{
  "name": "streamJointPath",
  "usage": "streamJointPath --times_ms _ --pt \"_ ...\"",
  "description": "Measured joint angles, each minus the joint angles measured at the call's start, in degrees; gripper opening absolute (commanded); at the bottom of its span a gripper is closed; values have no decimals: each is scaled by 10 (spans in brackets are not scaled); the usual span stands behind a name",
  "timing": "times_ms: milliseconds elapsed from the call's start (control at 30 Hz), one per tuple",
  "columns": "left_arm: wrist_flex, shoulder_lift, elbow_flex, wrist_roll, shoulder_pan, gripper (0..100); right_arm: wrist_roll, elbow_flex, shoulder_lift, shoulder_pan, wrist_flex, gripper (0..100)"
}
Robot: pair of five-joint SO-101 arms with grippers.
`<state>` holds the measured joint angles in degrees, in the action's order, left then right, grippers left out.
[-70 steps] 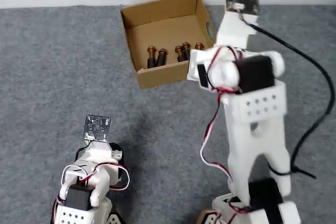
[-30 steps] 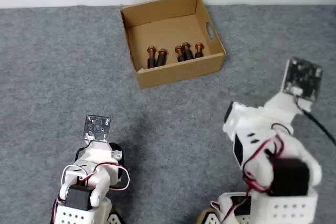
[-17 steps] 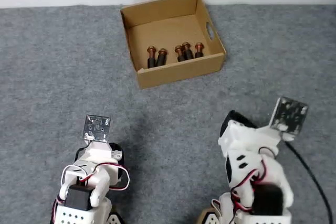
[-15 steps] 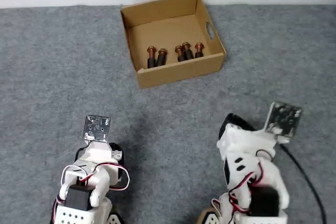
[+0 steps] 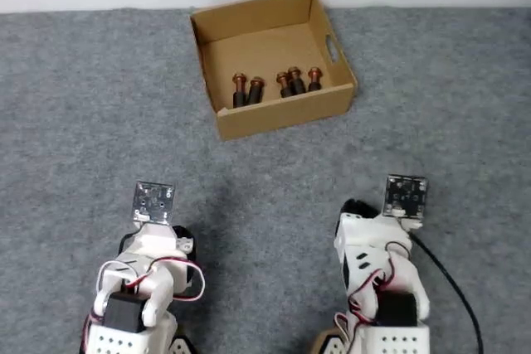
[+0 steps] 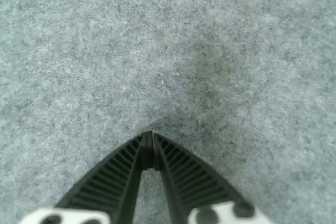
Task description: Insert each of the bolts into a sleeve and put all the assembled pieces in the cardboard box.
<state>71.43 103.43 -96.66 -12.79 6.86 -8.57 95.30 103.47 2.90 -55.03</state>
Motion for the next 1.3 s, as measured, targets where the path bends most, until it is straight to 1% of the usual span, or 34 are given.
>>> streamJointPath --times_ms 133,200,300,400,500,567,667,800,867,1000,1167,1300 --pt "0 0 0 0 0 5 0 1 1 -14 -4 9" --pt "0 0 0 0 0 5 0 1 1 -32 -25 9" --pt "0 0 0 0 0 5 0 1 1 -92 -57 9" --pt "0 0 0 0 0 5 0 1 1 -153 -51 9" --pt "0 0 0 0 0 5 0 1 1 -168 -42 9" --pt "0 0 0 0 0 5 -6 1 1 -165 -61 9" --pt "0 0 0 0 0 5 -53 1 1 -126 -117 9" --pt "0 0 0 0 0 5 -126 1 1 -29 -164 9" --pt "0 0 0 0 0 5 -146 1 1 19 -193 9" --pt "0 0 0 0 0 5 -156 1 1 74 -202 9" --pt "0 0 0 0 0 5 -156 1 1 90 -202 9" --pt "0 0 0 0 0 5 -156 1 1 89 -202 9"
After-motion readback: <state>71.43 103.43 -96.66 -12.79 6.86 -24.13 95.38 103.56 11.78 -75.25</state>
